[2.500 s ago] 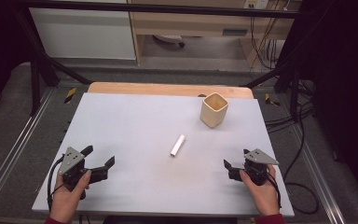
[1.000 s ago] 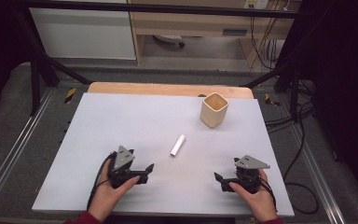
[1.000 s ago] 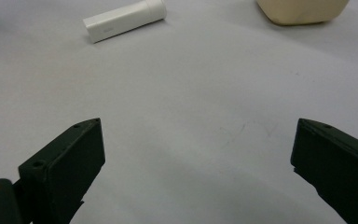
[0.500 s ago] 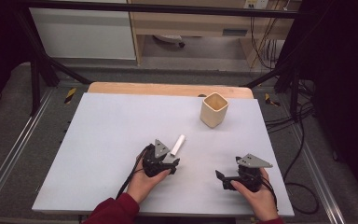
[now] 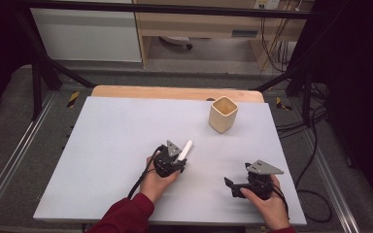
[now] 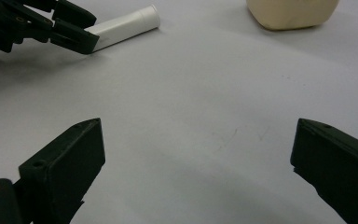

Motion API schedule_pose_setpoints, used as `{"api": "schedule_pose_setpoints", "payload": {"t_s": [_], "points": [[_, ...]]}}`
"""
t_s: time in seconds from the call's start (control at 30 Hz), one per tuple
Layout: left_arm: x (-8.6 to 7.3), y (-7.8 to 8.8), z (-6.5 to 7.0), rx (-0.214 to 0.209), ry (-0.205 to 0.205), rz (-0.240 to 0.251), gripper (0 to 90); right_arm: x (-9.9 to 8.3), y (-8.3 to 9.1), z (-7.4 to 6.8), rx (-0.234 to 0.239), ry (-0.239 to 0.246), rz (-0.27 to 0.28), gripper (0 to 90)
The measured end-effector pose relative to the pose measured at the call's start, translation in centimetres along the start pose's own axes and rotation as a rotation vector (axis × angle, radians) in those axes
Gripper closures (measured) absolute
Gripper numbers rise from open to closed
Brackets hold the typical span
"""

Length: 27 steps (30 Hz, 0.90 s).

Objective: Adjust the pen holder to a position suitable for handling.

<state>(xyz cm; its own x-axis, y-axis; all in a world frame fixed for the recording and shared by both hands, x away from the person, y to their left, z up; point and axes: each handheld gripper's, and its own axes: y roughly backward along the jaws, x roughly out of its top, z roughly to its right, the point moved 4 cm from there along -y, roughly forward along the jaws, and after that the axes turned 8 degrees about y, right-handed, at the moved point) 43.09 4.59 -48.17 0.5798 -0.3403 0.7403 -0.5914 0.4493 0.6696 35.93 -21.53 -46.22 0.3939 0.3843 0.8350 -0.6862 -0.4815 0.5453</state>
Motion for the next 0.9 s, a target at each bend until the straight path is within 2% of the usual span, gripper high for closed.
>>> {"api": "schedule_pose_setpoints", "payload": {"t_s": [0.23, 0.5, 0.57, 0.63, 0.7, 0.73, 0.77, 0.8, 0.87, 0.9], "points": [[0.2, -0.3, 0.1, -0.015, 0.005, 0.002, 66.1, 0.1, 0.0, 0.0, 0.004, 0.006, 0.000, 3.5], [0.4, -0.4, -0.1, -0.028, -0.015, -0.005, 70.9, 0.2, 0.0, -0.2, 0.004, 0.010, 0.003, 3.5], [0.4, -0.2, -0.2, -0.039, -0.008, -0.004, 71.0, 0.2, 0.1, -0.3, 0.002, 0.014, 0.008, 3.5], [0.5, 0.3, -0.5, -0.048, -0.012, 0.000, 71.1, 0.4, 0.1, -0.4, -0.010, 0.046, 0.014, 3.4], [0.6, 0.9, -0.9, -0.058, -0.020, 0.003, 71.1, 0.5, 0.1, -0.6, -0.009, 0.055, 0.019, 3.3], [0.6, 1.3, -1.1, -0.059, -0.027, 0.002, 71.1, 0.8, -0.1, -0.9, -0.008, 0.081, 0.023, 3.1], [0.6, 1.7, -1.4, -0.066, -0.029, 0.000, 71.1, 0.8, -0.1, -0.9, -0.008, 0.081, 0.023, 3.1], [0.6, 2.1, -1.7, -0.071, -0.031, 0.000, 71.1, 1.2, -0.4, -1.4, -0.010, 0.121, 0.027, 3.1], [0.5, 2.9, -2.2, -0.080, -0.045, -0.003, 71.1, 1.4, -0.6, -1.7, -0.007, 0.137, 0.029, 3.2], [0.4, 3.2, -2.5, -0.083, -0.056, -0.008, 71.1, 1.8, -1.1, -2.3, -0.011, 0.173, 0.031, 3.5]]}}
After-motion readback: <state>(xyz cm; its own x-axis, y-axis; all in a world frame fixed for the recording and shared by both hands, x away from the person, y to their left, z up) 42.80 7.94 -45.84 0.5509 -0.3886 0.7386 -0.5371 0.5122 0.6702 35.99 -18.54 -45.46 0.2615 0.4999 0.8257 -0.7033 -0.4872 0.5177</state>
